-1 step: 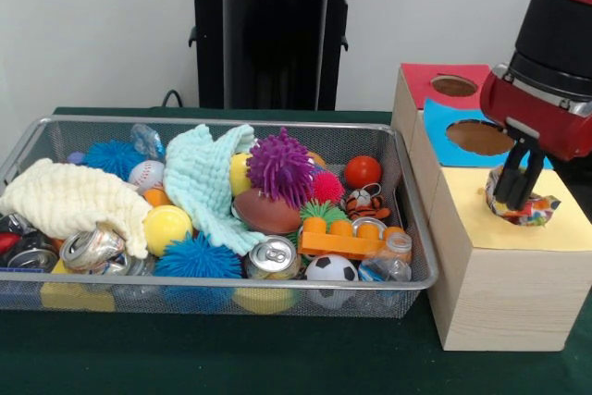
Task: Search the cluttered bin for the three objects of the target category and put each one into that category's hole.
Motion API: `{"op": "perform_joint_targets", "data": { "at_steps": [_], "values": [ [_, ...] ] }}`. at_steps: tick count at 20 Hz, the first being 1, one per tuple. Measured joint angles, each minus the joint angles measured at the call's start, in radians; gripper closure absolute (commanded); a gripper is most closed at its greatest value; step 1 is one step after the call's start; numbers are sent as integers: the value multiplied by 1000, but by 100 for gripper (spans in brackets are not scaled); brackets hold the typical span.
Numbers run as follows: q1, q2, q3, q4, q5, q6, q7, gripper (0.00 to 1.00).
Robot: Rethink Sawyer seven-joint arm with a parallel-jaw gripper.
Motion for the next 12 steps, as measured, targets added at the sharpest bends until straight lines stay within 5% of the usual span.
{"op": "perform_joint_targets", "data": {
  "at_steps": [12],
  "values": [
    [9, 42, 0, -4, 9, -16, 0, 100]
  ]
}}
